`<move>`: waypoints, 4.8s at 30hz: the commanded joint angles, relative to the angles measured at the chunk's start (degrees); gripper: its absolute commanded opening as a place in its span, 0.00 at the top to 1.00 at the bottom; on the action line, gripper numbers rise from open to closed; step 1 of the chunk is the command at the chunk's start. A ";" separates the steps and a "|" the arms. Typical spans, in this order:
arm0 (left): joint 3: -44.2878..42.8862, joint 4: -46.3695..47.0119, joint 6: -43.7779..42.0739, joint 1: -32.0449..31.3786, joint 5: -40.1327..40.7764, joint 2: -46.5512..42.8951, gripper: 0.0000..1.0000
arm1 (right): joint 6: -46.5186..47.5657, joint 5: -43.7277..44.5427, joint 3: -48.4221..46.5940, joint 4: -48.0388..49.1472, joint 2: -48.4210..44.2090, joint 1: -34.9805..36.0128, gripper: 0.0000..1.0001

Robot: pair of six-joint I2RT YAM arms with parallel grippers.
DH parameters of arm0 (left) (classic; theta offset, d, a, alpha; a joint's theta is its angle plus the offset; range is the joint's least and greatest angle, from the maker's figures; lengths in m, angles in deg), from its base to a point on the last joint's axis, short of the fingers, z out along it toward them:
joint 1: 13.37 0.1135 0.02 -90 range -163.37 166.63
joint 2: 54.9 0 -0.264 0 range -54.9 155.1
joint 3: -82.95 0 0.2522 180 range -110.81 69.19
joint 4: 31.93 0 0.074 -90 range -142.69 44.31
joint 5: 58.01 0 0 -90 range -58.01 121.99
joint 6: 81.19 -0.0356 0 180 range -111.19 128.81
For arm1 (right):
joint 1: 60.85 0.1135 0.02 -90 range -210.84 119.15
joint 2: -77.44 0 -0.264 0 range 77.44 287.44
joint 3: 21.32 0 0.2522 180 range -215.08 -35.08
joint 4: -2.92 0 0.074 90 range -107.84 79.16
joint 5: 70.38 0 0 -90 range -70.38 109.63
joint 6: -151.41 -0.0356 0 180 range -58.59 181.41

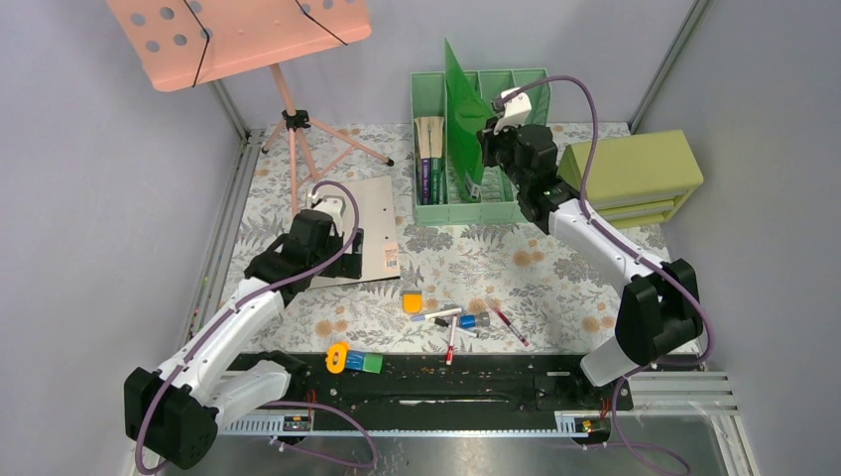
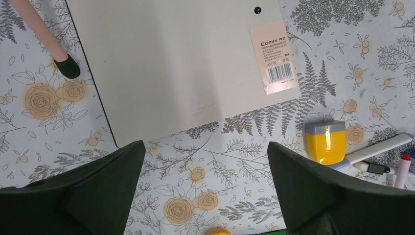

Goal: Organize the desk
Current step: Place the folder in the storage box, then pick up the folder from the center of the board.

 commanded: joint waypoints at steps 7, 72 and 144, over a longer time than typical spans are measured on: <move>-3.02 0.71 -1.06 -1.05 2.72 0.63 0.01 | 0.38 2.00 1.31 7.00 -0.27 0.56 0.91; -5.16 -1.36 1.82 -2.51 -1.73 15.37 0.01 | -25.58 -10.04 19.42 -37.50 -18.47 8.35 0.16; -7.95 -3.76 5.69 26.70 -21.07 35.18 0.48 | -35.35 -22.55 -13.22 -29.27 29.67 22.32 0.68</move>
